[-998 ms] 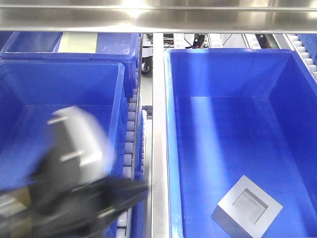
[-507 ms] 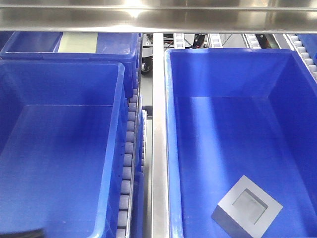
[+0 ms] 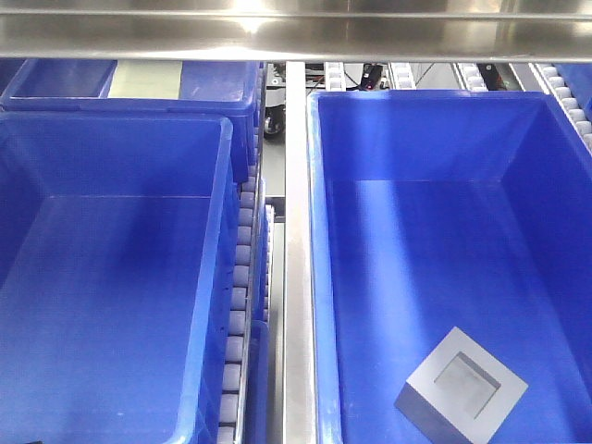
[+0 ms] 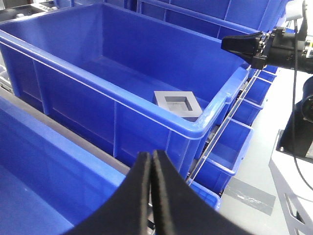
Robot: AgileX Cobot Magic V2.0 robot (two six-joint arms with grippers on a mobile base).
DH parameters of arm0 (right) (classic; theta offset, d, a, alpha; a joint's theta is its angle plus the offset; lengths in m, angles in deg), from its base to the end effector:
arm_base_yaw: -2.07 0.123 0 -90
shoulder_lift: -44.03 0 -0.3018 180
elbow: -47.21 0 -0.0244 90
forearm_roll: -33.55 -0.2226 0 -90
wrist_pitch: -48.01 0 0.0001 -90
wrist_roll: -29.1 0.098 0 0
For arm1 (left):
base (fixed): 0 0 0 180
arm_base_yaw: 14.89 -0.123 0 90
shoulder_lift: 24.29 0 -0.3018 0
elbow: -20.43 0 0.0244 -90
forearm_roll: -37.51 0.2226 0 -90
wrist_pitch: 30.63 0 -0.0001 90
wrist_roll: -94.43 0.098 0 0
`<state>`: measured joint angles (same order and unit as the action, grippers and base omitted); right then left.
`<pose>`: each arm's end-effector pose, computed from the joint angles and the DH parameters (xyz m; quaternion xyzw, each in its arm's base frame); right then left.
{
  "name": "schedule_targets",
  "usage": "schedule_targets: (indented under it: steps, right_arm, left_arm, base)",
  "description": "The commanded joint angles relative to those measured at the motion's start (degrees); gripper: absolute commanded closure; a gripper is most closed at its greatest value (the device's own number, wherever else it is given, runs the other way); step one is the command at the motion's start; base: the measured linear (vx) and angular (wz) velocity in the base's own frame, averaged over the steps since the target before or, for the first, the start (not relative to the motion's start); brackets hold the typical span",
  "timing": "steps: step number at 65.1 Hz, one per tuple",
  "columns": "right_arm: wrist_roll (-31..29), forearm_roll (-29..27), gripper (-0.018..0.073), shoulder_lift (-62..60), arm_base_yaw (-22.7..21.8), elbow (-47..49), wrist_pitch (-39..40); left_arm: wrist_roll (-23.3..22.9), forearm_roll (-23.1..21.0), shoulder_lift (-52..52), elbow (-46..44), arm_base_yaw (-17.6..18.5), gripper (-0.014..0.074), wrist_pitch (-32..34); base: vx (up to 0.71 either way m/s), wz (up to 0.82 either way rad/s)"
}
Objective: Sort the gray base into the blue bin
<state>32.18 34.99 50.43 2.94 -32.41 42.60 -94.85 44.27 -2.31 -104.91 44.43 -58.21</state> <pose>0.0184 0.0000 0.1939 0.0057 0.7158 0.0145 0.6981 0.0179 -0.0196 0.2873 0.3554 0.7035 -0.3012 0.5367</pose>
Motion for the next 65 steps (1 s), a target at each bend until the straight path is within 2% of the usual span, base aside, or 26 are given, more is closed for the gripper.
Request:
schedule_targets:
  steps: [1, 34, 45, 55, 61, 65]
  right_arm:
    - [-0.4, 0.4, 0.0564, -0.4, 0.0, 0.2, 4.5]
    - [-0.4, 0.4, 0.0564, -0.4, 0.0, 0.2, 4.5]
    - [-0.4, 0.4, 0.0564, -0.4, 0.0, 0.2, 4.5]
    - [-0.4, 0.4, 0.0564, -0.4, 0.0, 0.2, 4.5]
    - [-0.4, 0.4, 0.0564, -0.4, 0.0, 0.2, 4.5]
    - [-0.4, 0.4, 0.0564, -0.4, 0.0, 0.2, 4.5]
  left_arm:
    - [-0.5, -0.2, 0.6, -1.3, 0.3, 0.0603, 3.9]
    - [0.0, -0.6, 0.6, -1.3, 0.3, 0.0603, 3.9]
    - [7.5, -6.4, 0.6, -1.3, 0.3, 0.0603, 3.9]
    - [8.2, -6.8, 0.5, -1.3, 0.2, 0.0603, 3.9]
    - [8.2, -6.8, 0.2, -1.3, -2.1, 0.0603, 3.9]
    - [8.2, -6.8, -0.6, -1.3, -5.7, 0.0603, 3.8]
  base:
    - [0.00, 0.00]
    - [0.00, 0.00]
    - [0.00, 0.00]
    - [0.00, 0.00]
    - [0.00, 0.00]
    - [0.00, 0.00]
